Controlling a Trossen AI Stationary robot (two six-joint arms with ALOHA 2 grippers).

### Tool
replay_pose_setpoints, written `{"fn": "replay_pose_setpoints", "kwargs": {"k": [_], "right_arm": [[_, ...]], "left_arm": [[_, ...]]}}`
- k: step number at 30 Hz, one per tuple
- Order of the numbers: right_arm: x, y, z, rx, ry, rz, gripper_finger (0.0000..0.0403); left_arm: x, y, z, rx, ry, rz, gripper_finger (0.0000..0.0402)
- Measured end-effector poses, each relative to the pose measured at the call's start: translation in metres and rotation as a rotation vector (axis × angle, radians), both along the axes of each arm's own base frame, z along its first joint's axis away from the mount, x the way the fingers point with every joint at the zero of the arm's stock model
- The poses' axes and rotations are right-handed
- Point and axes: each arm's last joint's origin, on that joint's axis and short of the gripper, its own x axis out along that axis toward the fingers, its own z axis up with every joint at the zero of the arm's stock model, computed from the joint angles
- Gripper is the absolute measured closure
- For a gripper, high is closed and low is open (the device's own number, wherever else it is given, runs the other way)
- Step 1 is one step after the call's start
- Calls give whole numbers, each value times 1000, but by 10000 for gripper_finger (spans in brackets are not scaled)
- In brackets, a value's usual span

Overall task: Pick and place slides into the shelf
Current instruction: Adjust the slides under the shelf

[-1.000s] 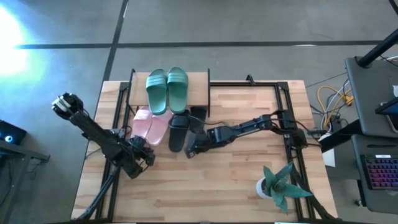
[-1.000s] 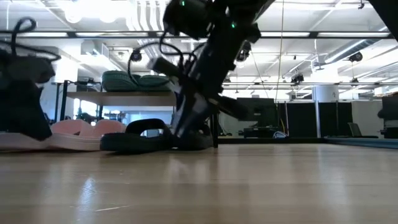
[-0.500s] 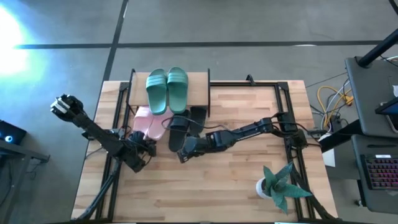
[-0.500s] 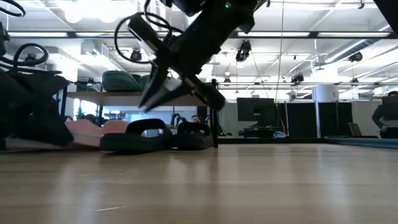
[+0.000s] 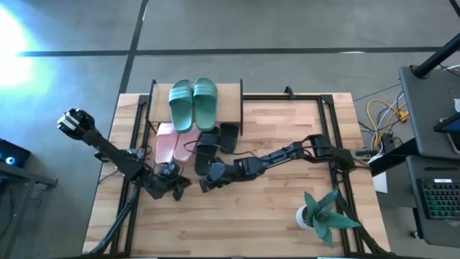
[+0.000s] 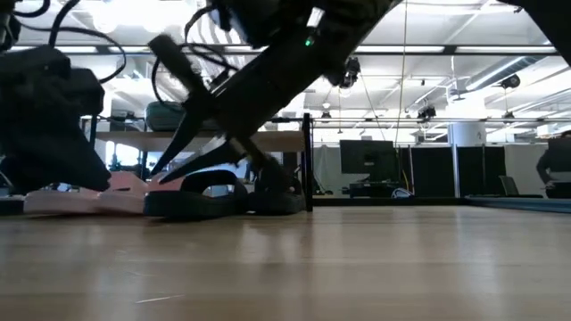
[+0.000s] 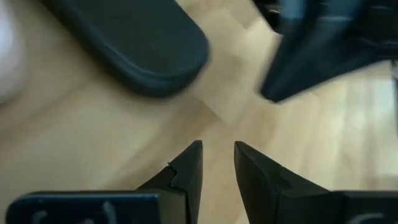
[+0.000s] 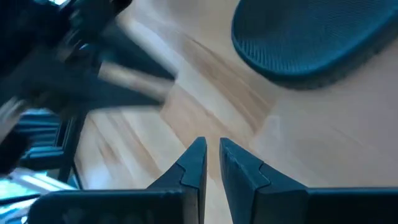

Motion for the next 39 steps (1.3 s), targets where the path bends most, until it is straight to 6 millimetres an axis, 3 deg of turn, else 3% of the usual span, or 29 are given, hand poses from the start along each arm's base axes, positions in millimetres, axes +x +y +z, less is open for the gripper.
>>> {"fn": "replay_pose_setpoints", "kwargs": {"k": [8,11,20,27,31,35,39], "right_arm": [[31,2,-27,-69,-12,-13,364],[43,-2,-26,-113,-10,-43,364],[30,-22,-19,-386,358,-279,365],[38,-64,-19,-333,320,-288,365],[38,-76,-19,-327,332,-262,365],[41,-70,-13,-302,319,-127,364],[46,-44,-1,-296,265,56,364]], "left_arm": [[5,-9,14,34,-2,-160,324],[4,-9,14,42,5,-172,324],[-5,-3,10,88,92,-180,324],[-9,1,4,105,114,-164,324],[-9,1,4,101,116,-158,324],[-10,2,4,78,117,-118,324],[-15,9,1,70,131,20,324]]}}
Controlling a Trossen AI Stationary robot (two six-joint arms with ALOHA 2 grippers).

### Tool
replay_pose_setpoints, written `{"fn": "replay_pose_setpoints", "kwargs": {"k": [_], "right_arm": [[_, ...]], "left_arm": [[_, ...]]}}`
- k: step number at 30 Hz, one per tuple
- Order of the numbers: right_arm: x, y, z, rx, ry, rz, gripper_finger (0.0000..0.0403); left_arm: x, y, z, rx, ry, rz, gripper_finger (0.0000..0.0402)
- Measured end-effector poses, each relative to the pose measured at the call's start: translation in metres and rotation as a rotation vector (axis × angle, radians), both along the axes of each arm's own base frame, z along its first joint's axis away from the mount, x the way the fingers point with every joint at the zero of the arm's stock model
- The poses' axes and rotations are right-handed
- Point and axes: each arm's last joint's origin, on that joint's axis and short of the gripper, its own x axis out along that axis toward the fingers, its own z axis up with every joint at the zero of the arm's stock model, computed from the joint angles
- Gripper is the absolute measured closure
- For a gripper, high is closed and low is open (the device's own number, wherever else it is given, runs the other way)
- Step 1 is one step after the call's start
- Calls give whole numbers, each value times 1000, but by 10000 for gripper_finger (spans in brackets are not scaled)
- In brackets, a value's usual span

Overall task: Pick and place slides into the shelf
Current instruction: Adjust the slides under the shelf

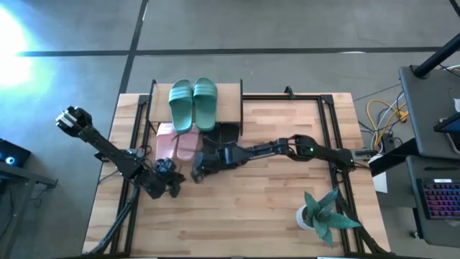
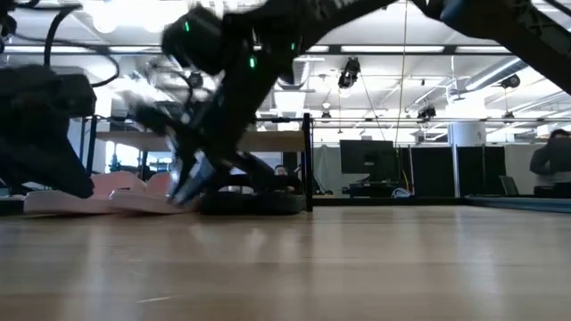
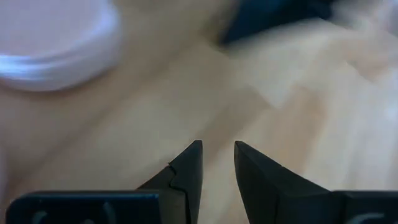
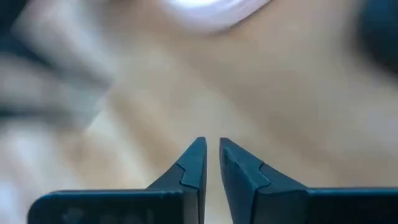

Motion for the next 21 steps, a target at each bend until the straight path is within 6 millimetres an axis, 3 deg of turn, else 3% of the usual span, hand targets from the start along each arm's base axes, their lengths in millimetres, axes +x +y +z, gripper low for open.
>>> {"fn": "replay_pose_setpoints", "kwargs": {"k": [5,16,21], "right_arm": [[4,23,12,27,-47,72,364],[11,38,42,-6,-137,137,364],[12,40,49,-13,-154,143,364]], "left_arm": [[-6,8,-6,62,-1,72,324],[4,29,-10,226,-3,227,324],[18,36,-12,285,8,193,324]]}}
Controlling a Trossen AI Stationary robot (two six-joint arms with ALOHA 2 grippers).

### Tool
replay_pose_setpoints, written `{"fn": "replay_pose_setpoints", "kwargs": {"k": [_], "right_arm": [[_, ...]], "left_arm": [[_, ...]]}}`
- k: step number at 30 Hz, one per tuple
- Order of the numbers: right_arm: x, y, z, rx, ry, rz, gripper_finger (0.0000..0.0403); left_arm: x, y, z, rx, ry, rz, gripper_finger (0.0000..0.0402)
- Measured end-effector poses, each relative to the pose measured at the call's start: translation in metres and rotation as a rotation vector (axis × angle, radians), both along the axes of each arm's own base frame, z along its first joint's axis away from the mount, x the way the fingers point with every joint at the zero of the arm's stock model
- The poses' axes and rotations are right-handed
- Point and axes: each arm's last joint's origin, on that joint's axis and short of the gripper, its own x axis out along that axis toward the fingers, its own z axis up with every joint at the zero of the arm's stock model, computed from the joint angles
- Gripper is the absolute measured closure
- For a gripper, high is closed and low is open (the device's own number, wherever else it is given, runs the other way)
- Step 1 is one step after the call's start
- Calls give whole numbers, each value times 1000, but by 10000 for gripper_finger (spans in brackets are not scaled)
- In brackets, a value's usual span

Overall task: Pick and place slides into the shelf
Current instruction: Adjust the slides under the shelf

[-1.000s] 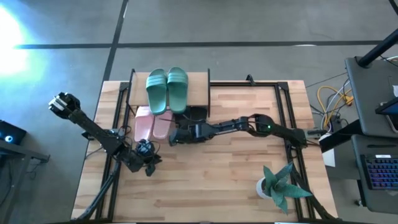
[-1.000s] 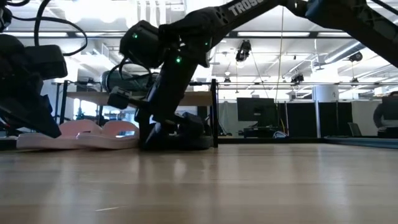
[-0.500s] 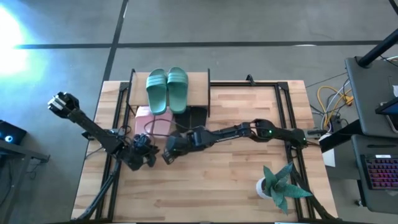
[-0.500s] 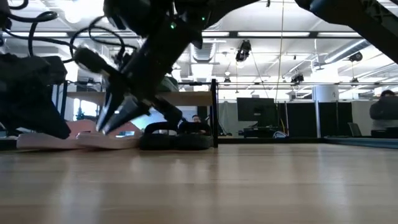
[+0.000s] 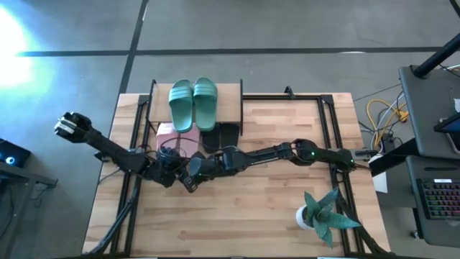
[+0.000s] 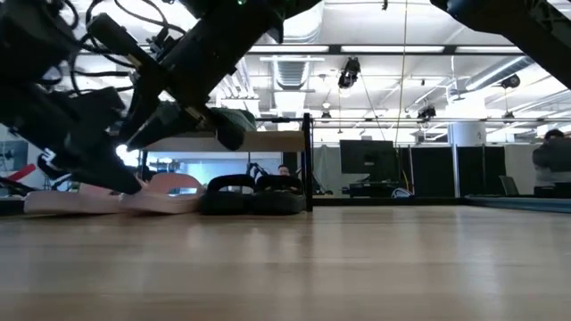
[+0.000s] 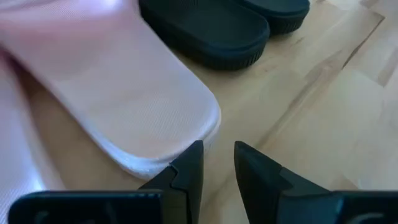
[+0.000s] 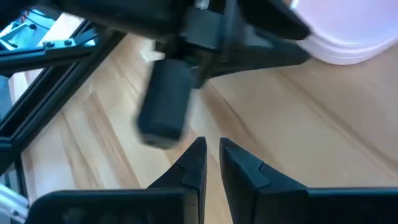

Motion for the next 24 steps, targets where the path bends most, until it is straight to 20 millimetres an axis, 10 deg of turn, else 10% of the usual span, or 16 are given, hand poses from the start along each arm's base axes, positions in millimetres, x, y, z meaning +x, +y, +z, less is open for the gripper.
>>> {"fn": "replay_pose_setpoints", "kwargs": {"k": [15,24], "right_arm": [[-8,11,22,-80,73,72,364],[-21,8,34,-156,197,150,364]], "left_arm": [[11,11,-7,10,38,23,324],[6,-4,41,-205,-65,-251,325]]}}
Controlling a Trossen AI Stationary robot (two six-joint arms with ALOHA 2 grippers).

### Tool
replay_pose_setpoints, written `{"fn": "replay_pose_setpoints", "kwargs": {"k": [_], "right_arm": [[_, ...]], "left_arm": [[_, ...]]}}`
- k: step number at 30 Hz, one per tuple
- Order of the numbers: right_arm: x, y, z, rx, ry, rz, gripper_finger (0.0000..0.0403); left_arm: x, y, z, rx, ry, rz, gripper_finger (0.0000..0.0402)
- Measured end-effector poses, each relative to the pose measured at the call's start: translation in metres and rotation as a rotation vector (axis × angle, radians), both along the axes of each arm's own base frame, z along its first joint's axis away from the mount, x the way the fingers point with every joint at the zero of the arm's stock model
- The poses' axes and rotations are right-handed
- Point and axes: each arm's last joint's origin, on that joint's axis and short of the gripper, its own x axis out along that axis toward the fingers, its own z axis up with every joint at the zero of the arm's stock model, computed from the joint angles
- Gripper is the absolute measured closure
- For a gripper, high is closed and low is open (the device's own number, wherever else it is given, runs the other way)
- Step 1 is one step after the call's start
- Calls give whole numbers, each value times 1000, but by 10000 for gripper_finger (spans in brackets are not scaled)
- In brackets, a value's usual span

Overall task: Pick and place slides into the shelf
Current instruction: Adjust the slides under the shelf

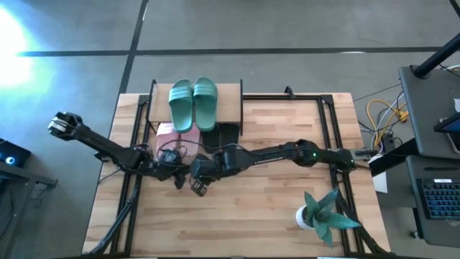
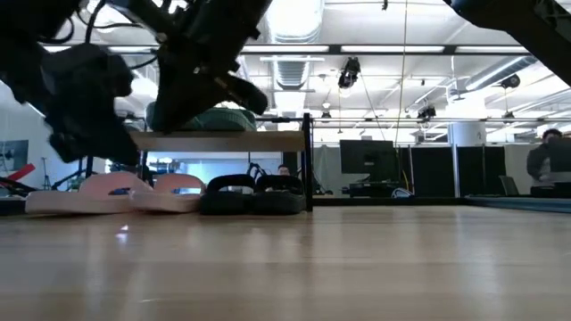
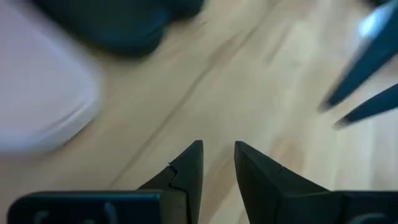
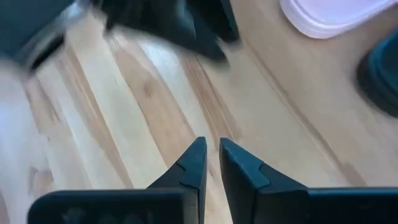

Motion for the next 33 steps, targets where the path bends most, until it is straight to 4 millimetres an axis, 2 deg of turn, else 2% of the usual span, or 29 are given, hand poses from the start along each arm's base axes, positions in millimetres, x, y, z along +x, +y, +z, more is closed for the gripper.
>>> {"fn": "replay_pose_setpoints", "kwargs": {"k": [6,11,15,20,23,26,33], "right_arm": [[-15,-6,13,-12,85,-1,364],[-22,-14,12,-20,171,14,364],[-24,-17,12,3,196,39,365],[-27,-20,9,-2,240,33,365],[-28,-24,5,-14,258,23,365],[-29,-27,0,-45,272,2,365],[-29,-32,-7,-42,288,-70,365]], "left_arm": [[-44,13,10,-202,336,171,347],[-53,13,21,-337,298,114,364],[-57,9,20,-471,351,90,366],[-63,5,16,-468,424,91,367],[-62,5,13,-440,428,121,382],[-60,6,5,-399,442,188,398],[-54,7,-17,-289,503,388,401]]}}
